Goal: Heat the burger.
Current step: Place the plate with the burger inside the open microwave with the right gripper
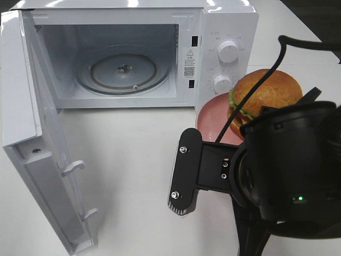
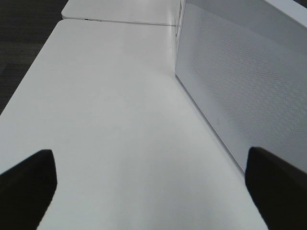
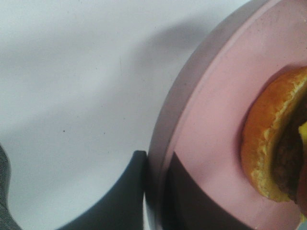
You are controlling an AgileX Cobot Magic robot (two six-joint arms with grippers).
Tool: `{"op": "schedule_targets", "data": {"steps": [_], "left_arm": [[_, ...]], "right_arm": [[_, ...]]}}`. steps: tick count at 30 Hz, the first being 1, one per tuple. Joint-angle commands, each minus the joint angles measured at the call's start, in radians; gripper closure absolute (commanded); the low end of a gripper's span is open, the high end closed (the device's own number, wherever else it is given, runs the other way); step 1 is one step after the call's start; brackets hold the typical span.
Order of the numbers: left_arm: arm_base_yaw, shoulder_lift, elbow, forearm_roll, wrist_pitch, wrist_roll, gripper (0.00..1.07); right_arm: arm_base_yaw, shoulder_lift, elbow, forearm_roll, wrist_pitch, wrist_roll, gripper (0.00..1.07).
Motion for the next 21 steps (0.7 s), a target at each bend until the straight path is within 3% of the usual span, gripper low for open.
{"op": "schedule_targets", "data": {"steps": [1,9,21], "left_arm": [[-0.003,-0.022,0.0,0.001,-0.001,-0.001,0.04],[-0.003,-0.022,0.0,0.001,-0.001,-0.001,0.04],[-0.003,-0.022,0.0,0.001,-0.001,-0.001,0.04]], "right_arm": [[0.003,-0.008,0.002,-0.072,-0.03,-0.06,1.07],[0.003,-0.008,0.002,-0.147,-0.082,-0.08,1.07],[0.003,-0.008,0.002,-0.159,-0.181,-0.219,1.07]]}}
